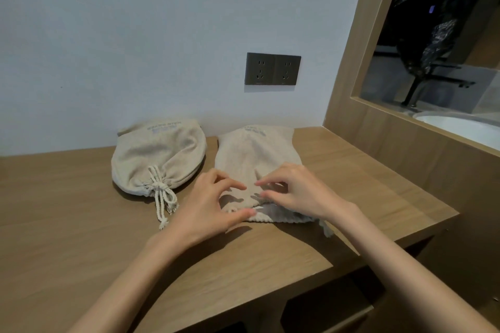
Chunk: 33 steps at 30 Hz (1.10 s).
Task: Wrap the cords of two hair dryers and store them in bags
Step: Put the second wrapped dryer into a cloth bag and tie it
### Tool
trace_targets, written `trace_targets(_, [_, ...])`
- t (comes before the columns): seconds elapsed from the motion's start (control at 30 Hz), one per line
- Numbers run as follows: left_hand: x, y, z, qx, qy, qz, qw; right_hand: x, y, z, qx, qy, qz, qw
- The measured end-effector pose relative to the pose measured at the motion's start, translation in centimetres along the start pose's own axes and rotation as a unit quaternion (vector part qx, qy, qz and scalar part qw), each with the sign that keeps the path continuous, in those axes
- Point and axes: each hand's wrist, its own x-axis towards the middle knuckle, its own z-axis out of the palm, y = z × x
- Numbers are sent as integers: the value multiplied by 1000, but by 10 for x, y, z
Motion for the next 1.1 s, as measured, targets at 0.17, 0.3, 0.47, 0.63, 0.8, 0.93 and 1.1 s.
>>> trace_targets(0.17, [-14, -12, -3, 73, 1, 10, 997, -13, 0, 11, -132, -21, -46, 990])
trace_targets(0.3, [-18, -19, -11, 40, 11, 9, 999, -21, 5, 18, -182, 25, -5, 983])
trace_targets(0.47, [-23, -18, -21, -88, 86, -41, 992, -20, -2, 23, -233, 59, 64, 968])
trace_targets(0.63, [-22, -15, -28, -242, 128, -110, 955, -18, -11, 22, -218, 17, 74, 973])
trace_targets(0.8, [-17, -21, -35, -345, 179, -172, 905, -23, -17, 10, -104, 50, 129, 985])
trace_targets(0.93, [-14, -24, -34, -361, 210, -216, 883, -25, -19, 3, -27, -2, 174, 984])
trace_targets(1.1, [-16, -31, -33, -308, 137, -192, 922, -23, -41, 18, -61, 62, 179, 980])
